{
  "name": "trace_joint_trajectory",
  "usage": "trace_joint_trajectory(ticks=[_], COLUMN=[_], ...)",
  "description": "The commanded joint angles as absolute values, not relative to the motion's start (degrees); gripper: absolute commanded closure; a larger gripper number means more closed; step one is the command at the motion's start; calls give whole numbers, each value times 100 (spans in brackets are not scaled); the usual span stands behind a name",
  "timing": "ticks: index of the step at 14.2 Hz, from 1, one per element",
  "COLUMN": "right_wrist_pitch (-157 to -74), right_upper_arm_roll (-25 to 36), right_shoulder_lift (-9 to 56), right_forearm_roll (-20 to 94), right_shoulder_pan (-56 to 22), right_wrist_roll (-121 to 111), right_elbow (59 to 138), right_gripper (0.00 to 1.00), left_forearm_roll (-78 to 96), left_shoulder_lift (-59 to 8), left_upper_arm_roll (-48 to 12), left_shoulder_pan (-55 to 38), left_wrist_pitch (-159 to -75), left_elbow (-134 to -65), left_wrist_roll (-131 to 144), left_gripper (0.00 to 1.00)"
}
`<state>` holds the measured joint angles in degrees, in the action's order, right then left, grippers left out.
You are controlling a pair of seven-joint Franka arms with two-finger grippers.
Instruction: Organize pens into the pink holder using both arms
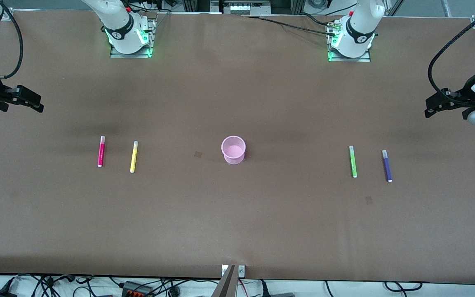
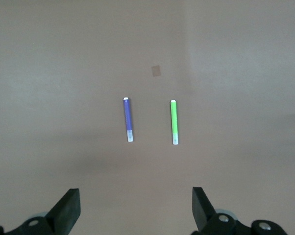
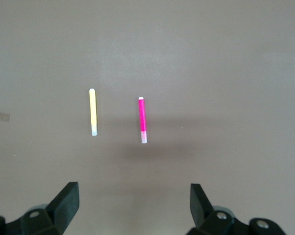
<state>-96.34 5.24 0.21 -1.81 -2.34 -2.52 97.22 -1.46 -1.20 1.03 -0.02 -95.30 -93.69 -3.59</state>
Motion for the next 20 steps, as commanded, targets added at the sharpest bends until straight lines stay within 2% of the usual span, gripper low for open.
trace_joint_trajectory(ticks=[1, 8, 14, 15, 18, 20], right_wrist_pitch=[-9659, -9686, -9747, -9825, -10089, -10300], right_upper_arm_roll=[492, 492, 483, 492, 492, 483], right_shoulder_lift=[-149, -141, 96, 236, 728, 1062], right_forearm_roll=[-246, -246, -255, -255, -255, -255], right_shoulder_pan=[-193, -193, -193, -193, -193, -202], right_wrist_roll=[-290, -290, -299, -299, -299, -290], right_elbow=[9896, 9888, 9826, 9774, 9694, 9694], right_gripper=[0, 0, 0, 0, 0, 0], left_forearm_roll=[-53, -62, -53, -35, -96, -105], left_shoulder_lift=[-220, -237, -281, -464, -1377, -1747], left_upper_arm_roll=[97, 97, 105, 105, 140, 158], left_shoulder_pan=[18, 0, 44, 35, 79, 201], left_wrist_pitch=[-9378, -9334, -8455, -8499, -8464, -8560], left_elbow=[-9158, -9158, -9141, -9106, -8404, -8394], left_wrist_roll=[-396, -378, -316, -316, -387, -378], left_gripper=[0, 0, 0, 0, 0, 0])
